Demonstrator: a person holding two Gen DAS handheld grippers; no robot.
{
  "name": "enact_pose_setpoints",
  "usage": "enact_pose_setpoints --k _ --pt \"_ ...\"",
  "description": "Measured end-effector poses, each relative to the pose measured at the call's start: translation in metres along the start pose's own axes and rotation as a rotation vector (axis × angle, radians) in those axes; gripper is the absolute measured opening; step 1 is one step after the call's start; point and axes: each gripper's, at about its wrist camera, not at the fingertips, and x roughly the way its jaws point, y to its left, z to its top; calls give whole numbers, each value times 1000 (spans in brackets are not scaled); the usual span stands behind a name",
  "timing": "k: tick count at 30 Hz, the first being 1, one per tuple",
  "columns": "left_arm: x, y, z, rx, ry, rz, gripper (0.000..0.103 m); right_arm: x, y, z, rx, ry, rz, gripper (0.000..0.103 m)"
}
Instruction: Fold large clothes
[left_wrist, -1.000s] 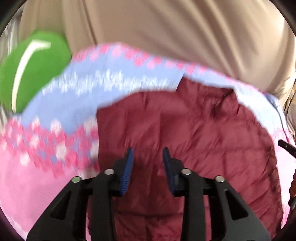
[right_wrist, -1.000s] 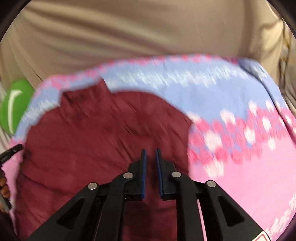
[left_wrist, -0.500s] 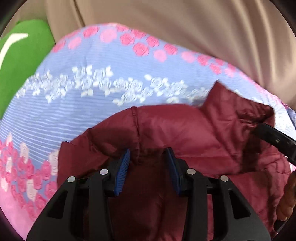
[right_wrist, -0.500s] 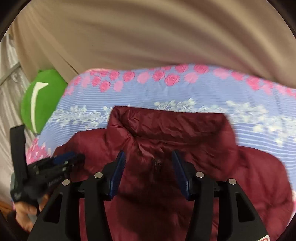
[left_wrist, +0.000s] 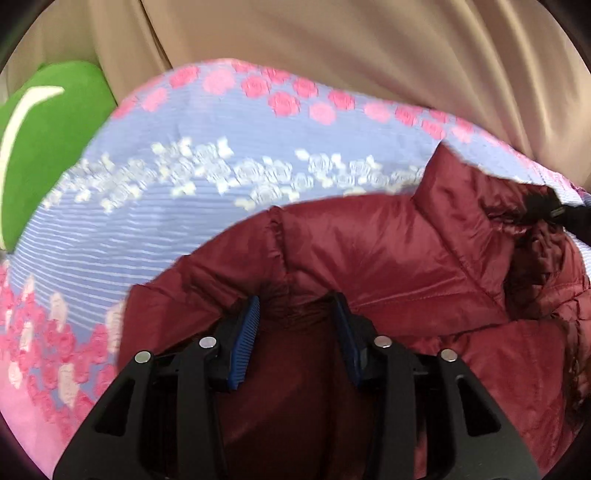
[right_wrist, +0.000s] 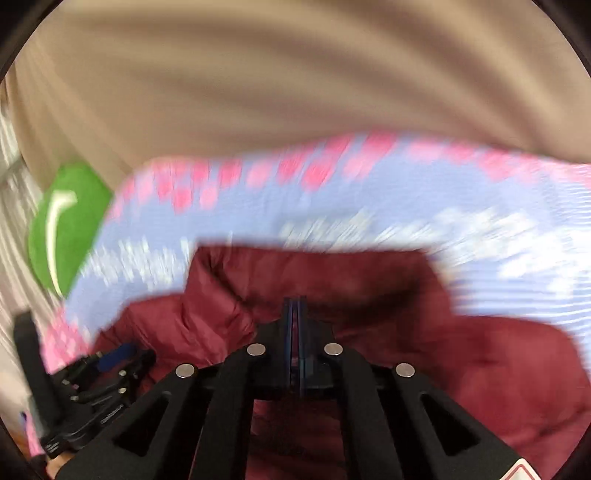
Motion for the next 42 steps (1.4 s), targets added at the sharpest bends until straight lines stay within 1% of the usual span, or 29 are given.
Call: enact_pose_setpoints --k 2,5,7,8,10,11,12,13,14,16,17,19,20,21,22,23,25,26,28,29,30,32,35,36,37,39,40,41,42 --pt "-22 -6 7 5 -38 -45 39 -37 -30 0 39 -14 -35 11" --pt "-49 -42 25 74 -72 -168 44 -61 -63 -13 60 9 -64 12" --pt "-53 -77 36 129 -61 -254 64 -65 -79 -24 78 31 -76 12" --pt "-48 -102 42 163 -36 -309 66 -64 -86 -30 84 43 -76 12" --pt "-32 -136 40 206 8 -345 66 -58 -91 -37 96 54 -72 12" --pt "-16 -156 42 223 46 -347 66 -55 -94 -40 101 63 -65 12" --pt "-2 -167 42 227 71 -332 59 -51 -97 -43 103 73 -58 12" --pt "14 -176 43 231 100 -304 43 -46 -99 -44 97 85 -69 7" --pt "33 -184 41 234 140 -266 39 -41 -103 -45 88 89 -107 0" --pt "45 -186 38 225 144 -242 39 -39 -116 -44 98 77 -167 0" --pt "44 -187 38 226 133 -233 39 -40 -133 -43 154 62 -175 0" --pt "43 -188 38 220 123 -223 38 -44 -153 -44 268 56 -91 0" --pt "41 -185 38 197 113 -227 38 -48 -149 -44 269 43 -107 0" --pt "42 -184 38 184 109 -232 38 -51 -140 -44 238 31 -134 2" --pt "42 -183 38 176 104 -234 38 -52 -123 -43 173 27 -117 5" --pt "43 -182 36 174 99 -233 38 -52 -115 -43 133 31 -98 1" --pt "43 -182 32 178 84 -225 38 -39 -107 -41 40 50 -187 0" --pt "43 -184 31 183 78 -219 38 -31 -119 -37 59 67 -220 0" --pt "41 -184 31 185 69 -212 38 -42 -151 -28 255 17 -96 0" --pt "41 -183 31 179 66 -209 38 -55 -157 -26 304 -29 -120 3" --pt "40 -181 31 173 61 -209 38 -67 -157 -25 301 -70 -171 13" --pt "39 -181 29 154 46 -205 38 -73 -148 -24 251 -68 -151 11" --pt "39 -179 29 131 29 -193 38 -63 -129 -30 141 -15 -120 11" --pt "39 -180 29 127 25 -188 38 -54 -127 -33 103 6 -143 8" --pt "39 -180 29 129 19 -180 38 -38 -129 -33 66 46 -210 0" --pt "40 -182 29 138 10 -159 38 -33 -140 -30 113 37 -165 0" --pt "41 -182 30 143 11 -156 38 -37 -142 -27 148 17 -180 0" --pt "40 -181 31 140 11 -159 38 -50 -144 -25 164 -17 -246 8" --pt "35 -177 32 129 5 -165 38 -58 -140 -24 161 -35 -259 13"
